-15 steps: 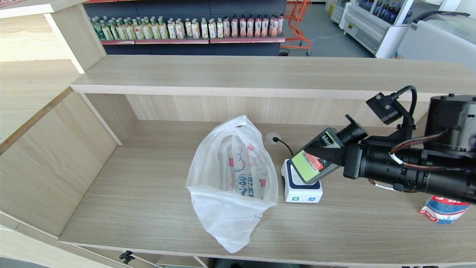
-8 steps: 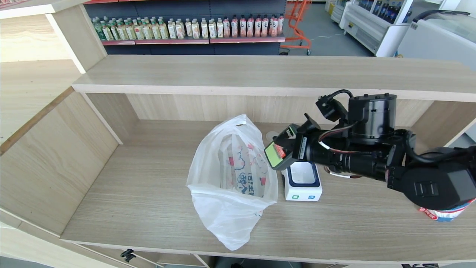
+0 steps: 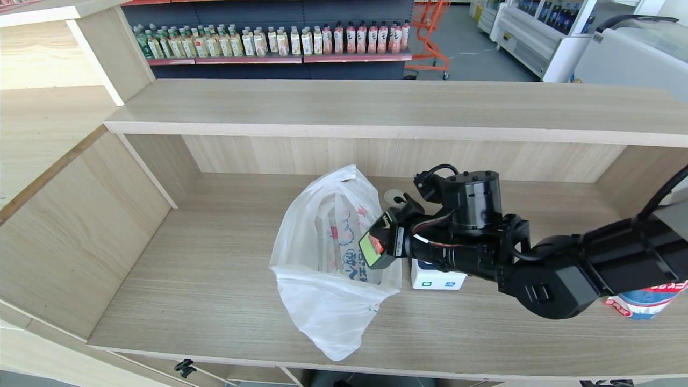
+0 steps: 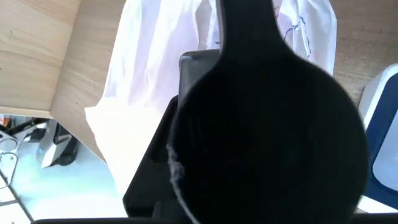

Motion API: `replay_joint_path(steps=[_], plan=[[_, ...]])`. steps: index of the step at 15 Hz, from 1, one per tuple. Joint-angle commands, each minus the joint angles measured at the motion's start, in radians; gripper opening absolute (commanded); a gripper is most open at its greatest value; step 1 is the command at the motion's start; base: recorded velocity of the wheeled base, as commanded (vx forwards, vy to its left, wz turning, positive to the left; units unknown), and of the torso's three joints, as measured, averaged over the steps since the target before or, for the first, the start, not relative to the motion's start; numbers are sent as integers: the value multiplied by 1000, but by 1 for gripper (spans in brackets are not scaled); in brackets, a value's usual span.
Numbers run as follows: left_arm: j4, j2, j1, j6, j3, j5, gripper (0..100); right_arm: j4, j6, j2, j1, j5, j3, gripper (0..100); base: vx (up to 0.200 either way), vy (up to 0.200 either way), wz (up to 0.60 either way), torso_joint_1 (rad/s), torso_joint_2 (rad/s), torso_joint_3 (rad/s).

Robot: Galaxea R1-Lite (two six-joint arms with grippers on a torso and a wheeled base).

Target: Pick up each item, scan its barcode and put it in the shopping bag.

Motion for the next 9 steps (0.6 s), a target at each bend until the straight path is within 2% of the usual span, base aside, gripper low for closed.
replay_joint_path(steps=[1, 4, 6, 7, 8, 9], plan=[[0, 0, -1, 0, 0, 1, 100, -49, -32, 79, 4, 4, -1, 0, 0, 0, 0, 0, 0, 0], [0, 0, -1, 0, 0, 1, 100, -177, -164, 172, 4, 78, 5, 0, 0, 0, 0, 0, 0, 0], [0, 0, -1, 0, 0, 1, 100, -189, -298, 228, 9, 112, -9, 0, 0, 0, 0, 0, 0, 0], [0, 0, -1, 0, 0, 1, 100, -189, -298, 228, 9, 112, -9, 0, 0, 0, 0, 0, 0, 0], [0, 0, -1, 0, 0, 1, 100, -217, -389, 292, 16, 113, -46, 0, 0, 0, 0, 0, 0, 0], [0, 0, -1, 0, 0, 1, 100, -218, -424, 314, 16, 115, -66, 0, 0, 0, 0, 0, 0, 0]])
